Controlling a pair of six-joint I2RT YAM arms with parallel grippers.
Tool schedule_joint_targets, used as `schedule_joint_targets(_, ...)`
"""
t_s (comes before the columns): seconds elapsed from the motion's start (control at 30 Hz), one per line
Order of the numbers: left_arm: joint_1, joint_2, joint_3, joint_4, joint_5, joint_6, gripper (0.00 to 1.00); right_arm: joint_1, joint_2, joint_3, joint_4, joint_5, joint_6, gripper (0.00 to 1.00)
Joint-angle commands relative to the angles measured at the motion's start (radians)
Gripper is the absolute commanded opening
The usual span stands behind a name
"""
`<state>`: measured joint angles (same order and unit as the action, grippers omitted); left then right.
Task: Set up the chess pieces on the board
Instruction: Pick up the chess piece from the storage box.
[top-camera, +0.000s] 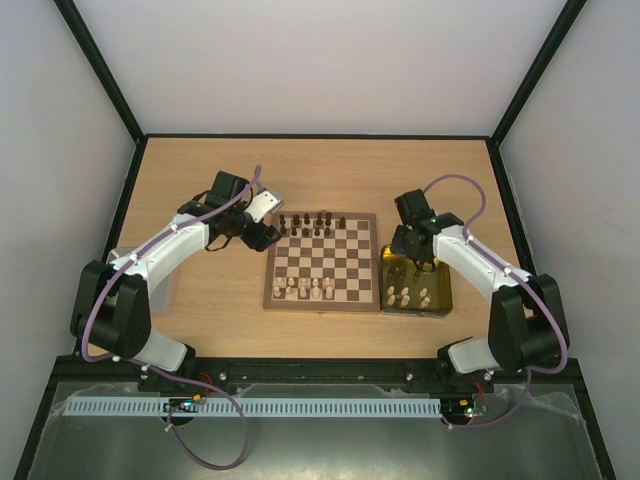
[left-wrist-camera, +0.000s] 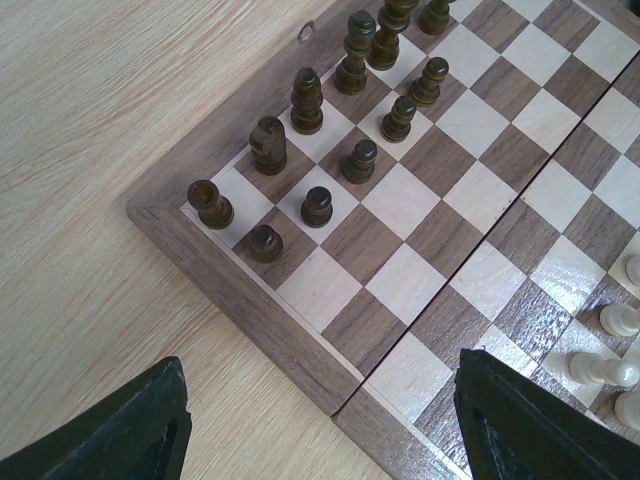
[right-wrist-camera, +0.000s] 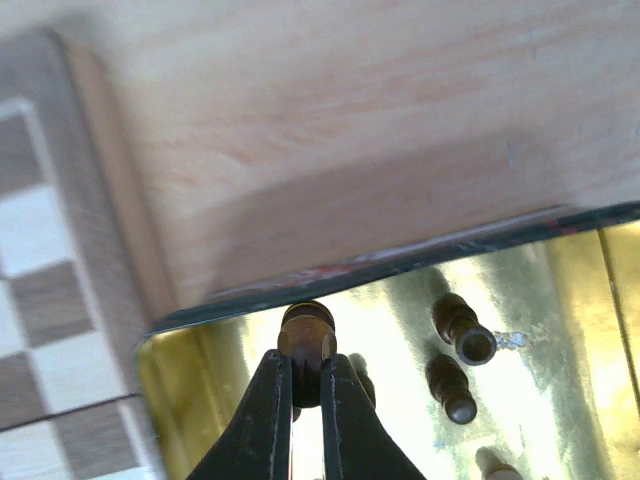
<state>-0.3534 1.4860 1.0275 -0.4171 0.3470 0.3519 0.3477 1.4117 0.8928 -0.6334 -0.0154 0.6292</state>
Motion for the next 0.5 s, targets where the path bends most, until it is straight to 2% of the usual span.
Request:
schedule_joint_targets(0.0, -0.001, -0.022, 0.006, 0.000, 0.000, 0.007, 0.73, 0.035, -0.010, 0.125, -0.091, 0.078, -0.026, 0.02)
schedule_joint_targets(0.47, -0.001, -0.015, 0.012, -0.002, -0.001, 0.007, 0.73, 0.063, 0.080, 0.260, -0.112, 0.042, -0.037, 0.02)
